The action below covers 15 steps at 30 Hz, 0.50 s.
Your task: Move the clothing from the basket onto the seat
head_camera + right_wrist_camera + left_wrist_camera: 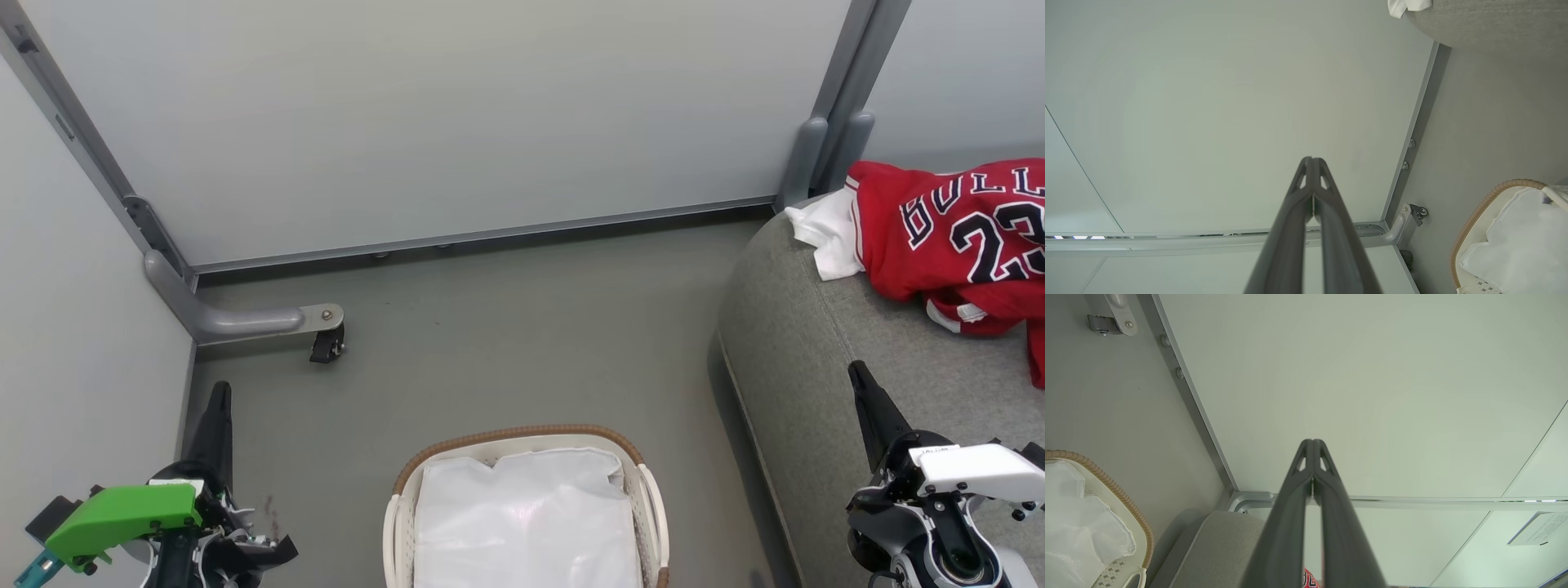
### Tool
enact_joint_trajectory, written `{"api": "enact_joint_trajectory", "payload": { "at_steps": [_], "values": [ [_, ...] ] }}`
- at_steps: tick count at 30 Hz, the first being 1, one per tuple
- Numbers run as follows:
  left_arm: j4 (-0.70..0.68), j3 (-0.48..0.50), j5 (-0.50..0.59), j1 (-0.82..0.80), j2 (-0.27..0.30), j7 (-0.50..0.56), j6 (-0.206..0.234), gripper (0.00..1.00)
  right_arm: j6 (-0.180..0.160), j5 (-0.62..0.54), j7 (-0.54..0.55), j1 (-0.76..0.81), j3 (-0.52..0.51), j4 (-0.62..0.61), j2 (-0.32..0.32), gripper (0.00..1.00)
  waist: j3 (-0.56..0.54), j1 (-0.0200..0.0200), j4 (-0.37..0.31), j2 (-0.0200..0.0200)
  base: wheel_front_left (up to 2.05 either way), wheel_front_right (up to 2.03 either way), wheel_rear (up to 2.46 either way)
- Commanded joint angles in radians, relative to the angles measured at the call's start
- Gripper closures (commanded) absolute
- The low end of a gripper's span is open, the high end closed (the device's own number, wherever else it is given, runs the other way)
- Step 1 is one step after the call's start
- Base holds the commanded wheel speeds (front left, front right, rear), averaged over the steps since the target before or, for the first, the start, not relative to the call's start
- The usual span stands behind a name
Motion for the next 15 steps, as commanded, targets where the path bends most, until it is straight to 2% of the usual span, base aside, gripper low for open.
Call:
{"api": "enact_joint_trajectory", "payload": {
  "at_steps": [1,15],
  "values": [
    [-0.002,0.002,-0.004,-0.011,0.006,0.003,-0.007,1.00,0.000,0.003,0.003,0.011,-0.002,-0.003,-0.006,1.00,0.000,0.0000,0.000,0.0000,0.00,0.00,0.00],
    [-0.002,0.002,-0.004,-0.011,0.006,0.003,-0.007,1.00,0.000,0.003,0.003,0.011,-0.002,-0.003,-0.006,1.00,0.000,0.0000,0.000,0.0000,0.00,0.00,0.00]
  ]
}}
